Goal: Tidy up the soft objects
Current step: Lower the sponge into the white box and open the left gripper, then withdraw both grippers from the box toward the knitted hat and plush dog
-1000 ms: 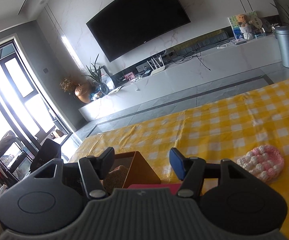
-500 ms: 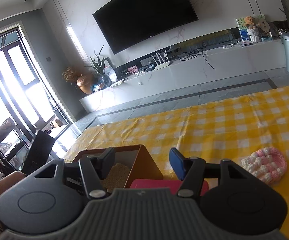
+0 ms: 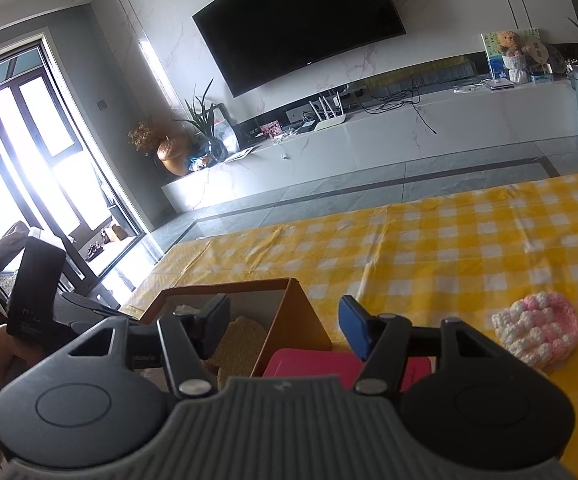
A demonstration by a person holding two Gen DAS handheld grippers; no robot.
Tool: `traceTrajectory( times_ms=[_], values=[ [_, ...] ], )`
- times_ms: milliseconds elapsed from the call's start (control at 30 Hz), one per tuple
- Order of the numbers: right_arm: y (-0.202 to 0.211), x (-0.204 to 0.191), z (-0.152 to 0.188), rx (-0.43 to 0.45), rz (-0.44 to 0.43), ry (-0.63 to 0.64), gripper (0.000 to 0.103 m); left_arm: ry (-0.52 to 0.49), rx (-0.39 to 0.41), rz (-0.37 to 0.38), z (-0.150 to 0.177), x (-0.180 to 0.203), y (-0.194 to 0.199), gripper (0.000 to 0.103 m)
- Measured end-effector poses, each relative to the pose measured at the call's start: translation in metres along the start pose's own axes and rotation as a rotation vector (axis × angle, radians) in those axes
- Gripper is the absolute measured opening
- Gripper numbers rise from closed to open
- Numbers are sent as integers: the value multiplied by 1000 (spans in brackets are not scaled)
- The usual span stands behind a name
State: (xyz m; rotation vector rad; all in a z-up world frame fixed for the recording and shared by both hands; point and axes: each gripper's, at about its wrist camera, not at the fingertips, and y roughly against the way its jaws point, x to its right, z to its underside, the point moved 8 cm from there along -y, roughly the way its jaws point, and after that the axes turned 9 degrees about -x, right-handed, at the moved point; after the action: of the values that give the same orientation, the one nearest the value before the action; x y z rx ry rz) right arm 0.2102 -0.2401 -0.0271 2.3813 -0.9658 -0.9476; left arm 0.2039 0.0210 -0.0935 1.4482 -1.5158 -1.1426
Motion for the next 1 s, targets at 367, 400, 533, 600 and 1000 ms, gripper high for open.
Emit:
traceTrajectory(
  times_ms=[367,400,533,600,1000],
  values=[
    [1,1,1,-1,0,-1,61,-4,-75,-22,-2,16,-36,2],
    [1,0,0,0,-3,0,61,-9,-67,-19,-3,18,-37,2],
    [4,-3,0,9,-25,-7,61,37,-62,76,-12,31,-44,2],
    [5,-5,-1,12,-32,-2,61,31,-59,85,-17,40,-50,2],
    [19,7,-1,53,-21,-47,61,61,-49,19,-16,37,-44,17]
  ],
)
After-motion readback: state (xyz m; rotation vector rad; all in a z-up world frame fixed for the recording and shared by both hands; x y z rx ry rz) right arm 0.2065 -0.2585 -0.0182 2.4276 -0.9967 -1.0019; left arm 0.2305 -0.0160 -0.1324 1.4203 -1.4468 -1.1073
